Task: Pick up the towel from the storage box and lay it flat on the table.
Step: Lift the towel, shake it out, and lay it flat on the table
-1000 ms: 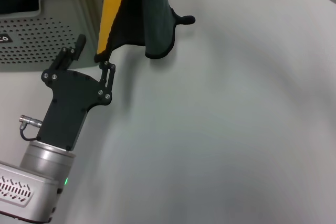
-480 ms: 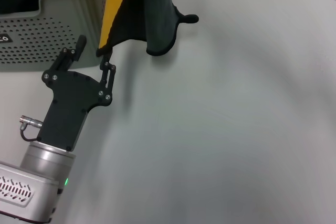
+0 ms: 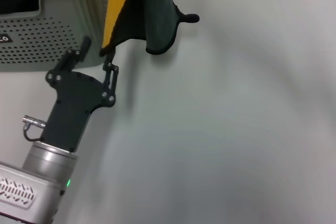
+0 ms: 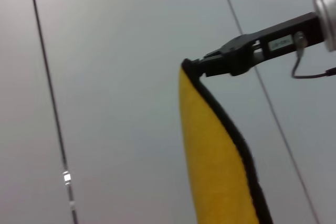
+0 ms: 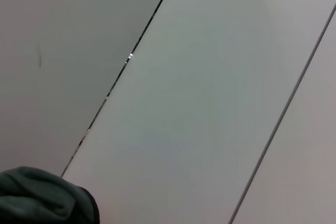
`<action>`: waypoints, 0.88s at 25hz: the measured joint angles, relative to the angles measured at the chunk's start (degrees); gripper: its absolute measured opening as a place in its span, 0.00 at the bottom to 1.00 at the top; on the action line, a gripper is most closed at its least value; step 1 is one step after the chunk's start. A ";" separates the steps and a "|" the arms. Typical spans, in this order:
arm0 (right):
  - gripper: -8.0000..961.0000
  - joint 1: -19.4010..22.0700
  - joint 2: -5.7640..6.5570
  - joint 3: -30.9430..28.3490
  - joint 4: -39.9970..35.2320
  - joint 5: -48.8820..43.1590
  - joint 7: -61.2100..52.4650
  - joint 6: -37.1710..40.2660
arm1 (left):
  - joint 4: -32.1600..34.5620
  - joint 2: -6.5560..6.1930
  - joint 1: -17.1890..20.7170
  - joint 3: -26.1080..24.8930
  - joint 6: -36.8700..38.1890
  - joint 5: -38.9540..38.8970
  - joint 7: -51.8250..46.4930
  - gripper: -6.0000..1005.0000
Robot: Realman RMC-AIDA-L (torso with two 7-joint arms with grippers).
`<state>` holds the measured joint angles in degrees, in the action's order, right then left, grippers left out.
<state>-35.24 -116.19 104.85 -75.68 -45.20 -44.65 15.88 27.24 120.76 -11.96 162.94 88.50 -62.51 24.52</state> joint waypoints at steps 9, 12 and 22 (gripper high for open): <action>0.06 0.00 0.00 0.15 0.01 0.02 0.00 0.23 | -1.19 0.00 0.01 0.00 -0.20 3.36 0.00 0.25; 0.06 0.00 0.00 0.25 0.01 0.02 0.00 0.25 | -1.25 0.00 0.01 0.00 -0.10 3.36 0.00 0.11; 0.06 2.70 0.29 2.78 -0.48 0.03 0.00 0.40 | -3.15 -0.68 -0.26 -0.62 5.49 3.20 -9.77 0.03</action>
<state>-32.54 -115.90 107.63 -76.16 -45.16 -44.65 16.29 24.09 120.08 -12.21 162.32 93.99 -59.31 14.75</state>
